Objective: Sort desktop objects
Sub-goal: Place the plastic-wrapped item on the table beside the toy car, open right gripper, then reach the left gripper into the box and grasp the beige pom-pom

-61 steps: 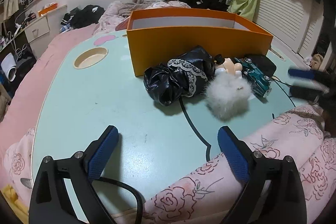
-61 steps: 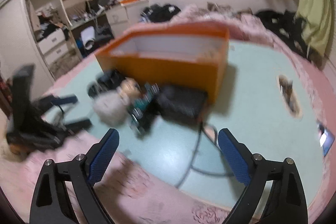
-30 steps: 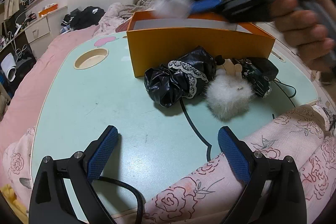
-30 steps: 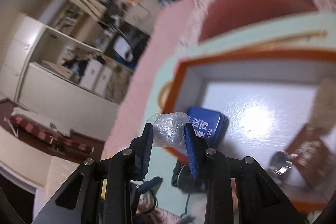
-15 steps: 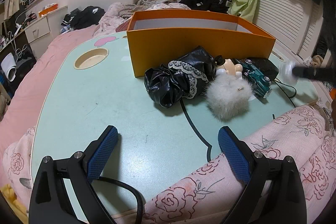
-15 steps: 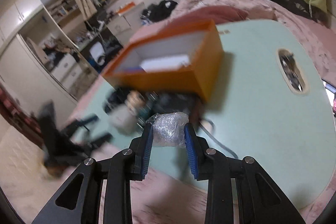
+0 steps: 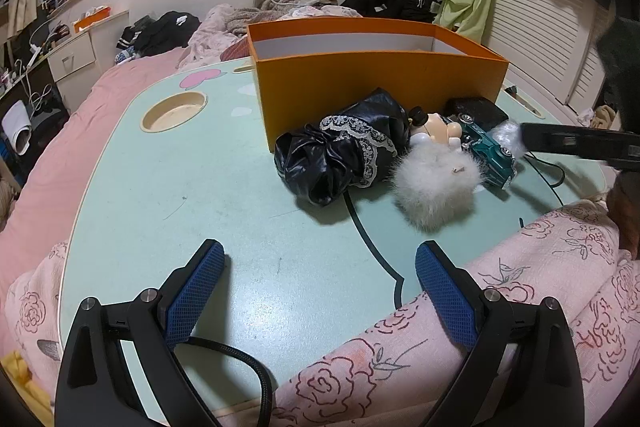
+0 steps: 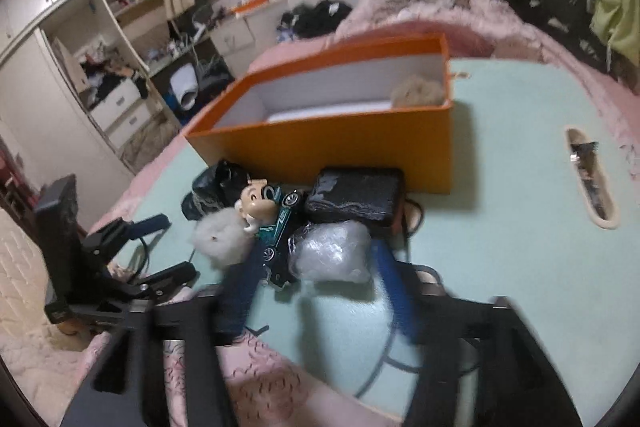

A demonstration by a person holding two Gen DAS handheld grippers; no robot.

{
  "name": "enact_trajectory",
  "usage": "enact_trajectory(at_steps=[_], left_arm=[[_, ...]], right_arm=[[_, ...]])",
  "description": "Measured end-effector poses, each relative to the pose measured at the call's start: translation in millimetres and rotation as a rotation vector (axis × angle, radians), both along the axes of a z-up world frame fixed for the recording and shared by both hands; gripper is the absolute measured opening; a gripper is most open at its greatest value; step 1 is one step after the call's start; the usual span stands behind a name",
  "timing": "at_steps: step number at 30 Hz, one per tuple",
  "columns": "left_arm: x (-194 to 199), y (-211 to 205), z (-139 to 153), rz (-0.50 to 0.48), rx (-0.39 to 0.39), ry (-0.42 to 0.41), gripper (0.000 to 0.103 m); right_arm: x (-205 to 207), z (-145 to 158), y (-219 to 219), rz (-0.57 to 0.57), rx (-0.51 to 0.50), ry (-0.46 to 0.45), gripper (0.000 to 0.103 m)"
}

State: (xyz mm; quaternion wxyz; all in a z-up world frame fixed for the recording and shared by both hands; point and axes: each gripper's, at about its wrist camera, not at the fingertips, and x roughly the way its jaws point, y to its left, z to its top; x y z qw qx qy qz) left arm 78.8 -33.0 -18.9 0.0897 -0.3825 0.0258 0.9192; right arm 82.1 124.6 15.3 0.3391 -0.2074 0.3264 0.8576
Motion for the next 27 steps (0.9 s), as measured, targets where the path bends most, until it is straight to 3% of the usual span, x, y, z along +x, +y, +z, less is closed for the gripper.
enact_trajectory(at_steps=[6,10,15,27], left_arm=[[0.1,0.1,0.0,0.000,0.000,0.000,0.096],[0.3,-0.3,-0.1,0.001,0.000,0.001,0.096],[0.2,-0.4,0.0,0.000,-0.001,0.002,0.096],[-1.1,-3.6,1.7,0.003,0.016,-0.013,0.096]], right_arm=[[9.9,-10.1,-20.5,-0.021,0.032,-0.135,0.073],[-7.6,-19.8,-33.5,-0.024,0.165,-0.270,0.082],[-8.3,-22.9,-26.0,-0.033,0.160,-0.279,0.091],[-10.7,-22.2,-29.8,-0.049,0.158,-0.281,0.095]])
